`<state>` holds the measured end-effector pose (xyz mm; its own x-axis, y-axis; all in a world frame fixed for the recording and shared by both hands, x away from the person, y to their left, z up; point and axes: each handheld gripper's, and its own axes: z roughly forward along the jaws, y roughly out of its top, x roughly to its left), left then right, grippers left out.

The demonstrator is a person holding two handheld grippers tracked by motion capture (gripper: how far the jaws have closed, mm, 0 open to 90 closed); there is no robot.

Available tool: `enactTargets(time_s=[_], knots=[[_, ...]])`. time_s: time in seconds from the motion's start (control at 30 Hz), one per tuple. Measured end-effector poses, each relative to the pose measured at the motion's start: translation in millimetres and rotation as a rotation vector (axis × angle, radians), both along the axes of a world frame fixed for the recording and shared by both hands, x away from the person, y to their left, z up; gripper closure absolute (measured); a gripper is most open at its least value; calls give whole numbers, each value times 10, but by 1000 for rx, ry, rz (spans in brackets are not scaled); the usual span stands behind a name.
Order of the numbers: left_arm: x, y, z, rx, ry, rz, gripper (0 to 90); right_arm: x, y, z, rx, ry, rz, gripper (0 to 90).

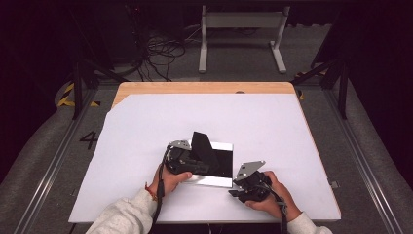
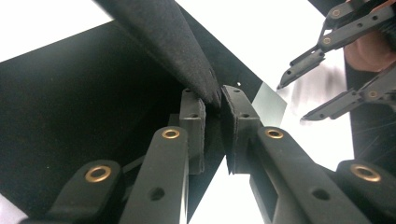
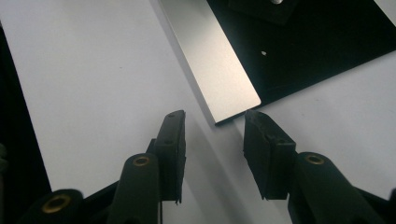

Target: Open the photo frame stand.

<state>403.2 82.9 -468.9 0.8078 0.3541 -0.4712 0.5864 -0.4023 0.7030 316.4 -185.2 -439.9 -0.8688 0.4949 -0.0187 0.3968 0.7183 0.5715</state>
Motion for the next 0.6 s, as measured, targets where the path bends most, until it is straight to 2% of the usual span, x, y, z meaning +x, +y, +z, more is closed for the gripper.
enactTargets(time_s=[0.13, 0.27, 0.3, 0.33, 0.4, 0.47, 0.53, 0.6], knots=[[2, 19, -1, -13, 12, 8, 812, -9, -38, -16, 10, -4, -15, 571], [-6, 18, 17, 12, -12, 6, 806, -14, -36, -24, 17, -7, -24, 578], [-15, 3, 31, 38, -40, 8, 802, -11, -33, -26, 17, -11, -22, 582], [-15, 3, 31, 38, -40, 8, 787, -11, -33, -26, 17, -11, -22, 582], [-43, -23, 58, 105, -87, 7, 775, -12, -21, -31, 19, -16, -26, 600], [-55, -32, 70, 125, -118, -1, 771, -14, -13, -26, 13, -21, -20, 623], [-92, -62, 110, 180, -164, -9, 763, -16, 5, -20, 3, -23, -17, 661], [-112, -75, 123, 201, -193, -11, 757, -13, 33, -14, -9, -26, -10, 677]])
